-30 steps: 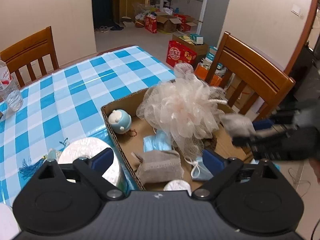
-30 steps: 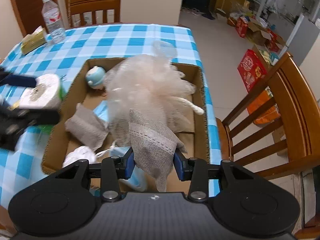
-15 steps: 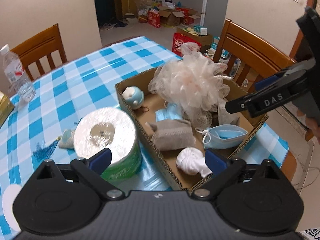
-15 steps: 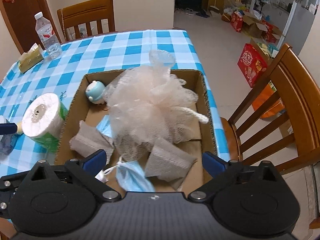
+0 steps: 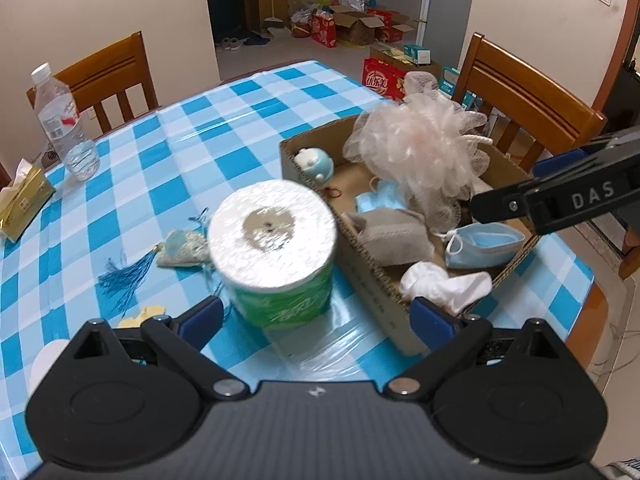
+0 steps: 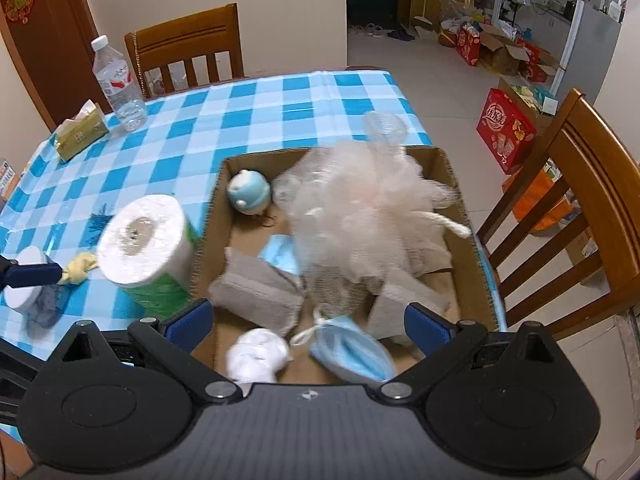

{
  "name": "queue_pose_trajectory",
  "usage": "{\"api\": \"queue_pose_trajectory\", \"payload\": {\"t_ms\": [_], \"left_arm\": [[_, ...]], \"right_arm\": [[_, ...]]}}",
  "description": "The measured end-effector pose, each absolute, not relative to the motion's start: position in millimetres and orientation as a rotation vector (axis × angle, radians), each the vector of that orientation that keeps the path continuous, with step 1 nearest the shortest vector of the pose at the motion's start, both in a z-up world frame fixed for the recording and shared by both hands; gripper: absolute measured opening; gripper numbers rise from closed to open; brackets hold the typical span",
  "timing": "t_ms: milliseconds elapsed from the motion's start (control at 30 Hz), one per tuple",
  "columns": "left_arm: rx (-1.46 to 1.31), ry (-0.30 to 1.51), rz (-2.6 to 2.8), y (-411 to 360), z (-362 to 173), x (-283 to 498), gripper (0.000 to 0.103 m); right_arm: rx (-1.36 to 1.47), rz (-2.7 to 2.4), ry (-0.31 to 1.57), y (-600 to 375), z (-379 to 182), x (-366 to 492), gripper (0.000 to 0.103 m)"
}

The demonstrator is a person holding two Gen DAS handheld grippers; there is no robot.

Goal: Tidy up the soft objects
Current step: 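Move both tools back over the yellow cloth and embroidered sachet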

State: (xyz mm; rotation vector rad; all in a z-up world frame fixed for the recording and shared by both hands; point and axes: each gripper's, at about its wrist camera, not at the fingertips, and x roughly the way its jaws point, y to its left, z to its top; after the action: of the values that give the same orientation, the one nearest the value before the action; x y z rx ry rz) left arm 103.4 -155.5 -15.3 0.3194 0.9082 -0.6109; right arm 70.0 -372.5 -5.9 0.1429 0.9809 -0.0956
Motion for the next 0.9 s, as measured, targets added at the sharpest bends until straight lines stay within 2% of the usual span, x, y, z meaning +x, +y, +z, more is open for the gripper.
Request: {"api": "queue_pose_trajectory", "payload": {"t_ms": [900], "left_arm": [[0.339,0.911,-0.582,-16.1,-19.7,127.1,0.099]], "right_arm": [[0.129,-0.088,0.998,-202.4,-12.2,77.8,0.103]]}}
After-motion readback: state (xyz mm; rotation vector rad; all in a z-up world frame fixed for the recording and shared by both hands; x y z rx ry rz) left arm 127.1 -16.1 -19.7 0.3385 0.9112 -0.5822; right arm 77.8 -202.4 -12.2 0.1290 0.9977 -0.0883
